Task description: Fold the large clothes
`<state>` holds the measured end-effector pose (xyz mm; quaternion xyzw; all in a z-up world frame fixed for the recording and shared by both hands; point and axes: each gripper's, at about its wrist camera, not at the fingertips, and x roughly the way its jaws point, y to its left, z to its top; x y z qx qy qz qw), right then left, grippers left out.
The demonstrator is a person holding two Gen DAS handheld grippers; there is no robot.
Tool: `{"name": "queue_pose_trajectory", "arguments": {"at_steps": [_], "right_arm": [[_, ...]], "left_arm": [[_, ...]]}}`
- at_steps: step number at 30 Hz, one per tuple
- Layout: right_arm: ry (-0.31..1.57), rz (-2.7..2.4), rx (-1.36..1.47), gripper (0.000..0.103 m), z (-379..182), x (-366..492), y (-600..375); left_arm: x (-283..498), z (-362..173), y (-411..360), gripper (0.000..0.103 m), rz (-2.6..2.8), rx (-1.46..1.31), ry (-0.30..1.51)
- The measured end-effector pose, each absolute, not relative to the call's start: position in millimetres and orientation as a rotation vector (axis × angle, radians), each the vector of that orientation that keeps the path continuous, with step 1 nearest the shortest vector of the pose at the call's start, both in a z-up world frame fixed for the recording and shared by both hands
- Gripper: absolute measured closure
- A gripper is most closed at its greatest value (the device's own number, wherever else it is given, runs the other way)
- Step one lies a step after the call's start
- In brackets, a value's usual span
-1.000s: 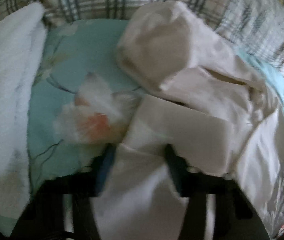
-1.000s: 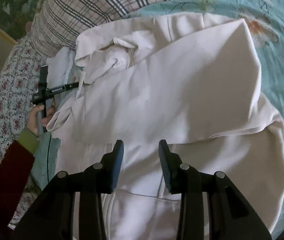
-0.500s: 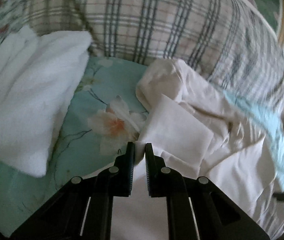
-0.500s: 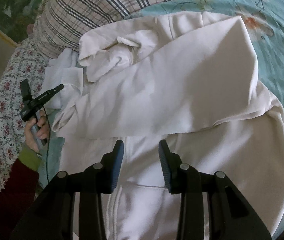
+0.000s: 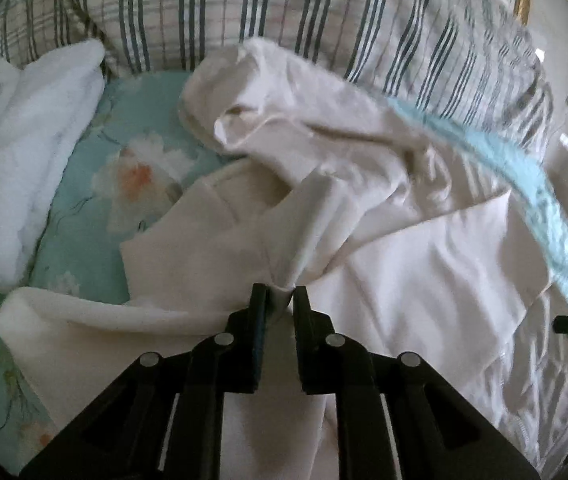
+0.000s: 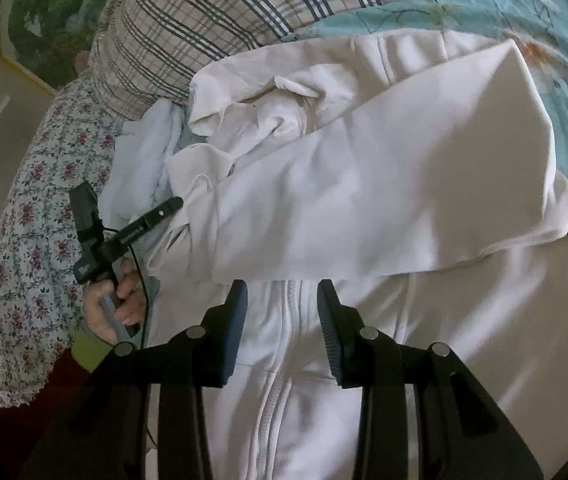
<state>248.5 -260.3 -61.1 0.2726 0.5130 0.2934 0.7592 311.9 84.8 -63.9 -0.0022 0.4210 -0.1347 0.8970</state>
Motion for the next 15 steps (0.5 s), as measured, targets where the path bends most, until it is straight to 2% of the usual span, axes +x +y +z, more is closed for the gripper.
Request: {"name": "queue_pose_trajectory", "arguments": {"at_steps": [7, 9, 15], "right_arm": [[1.136, 0.613, 0.617, 0.066, -67, 246, -267], [1.131, 0.614, 0.619, 0.066, -65, 246, -268], [1.074, 0.611, 0.643, 0.066, -54, 246, -281]], "left_arm": [[338, -59, 85, 0.083, -0.255, 0.041, 0.903], [344, -58, 79, 0.093, -0.223, 0.086, 0.912], [319, -27, 73, 0.097, -0.230, 0.020, 0.795]]}}
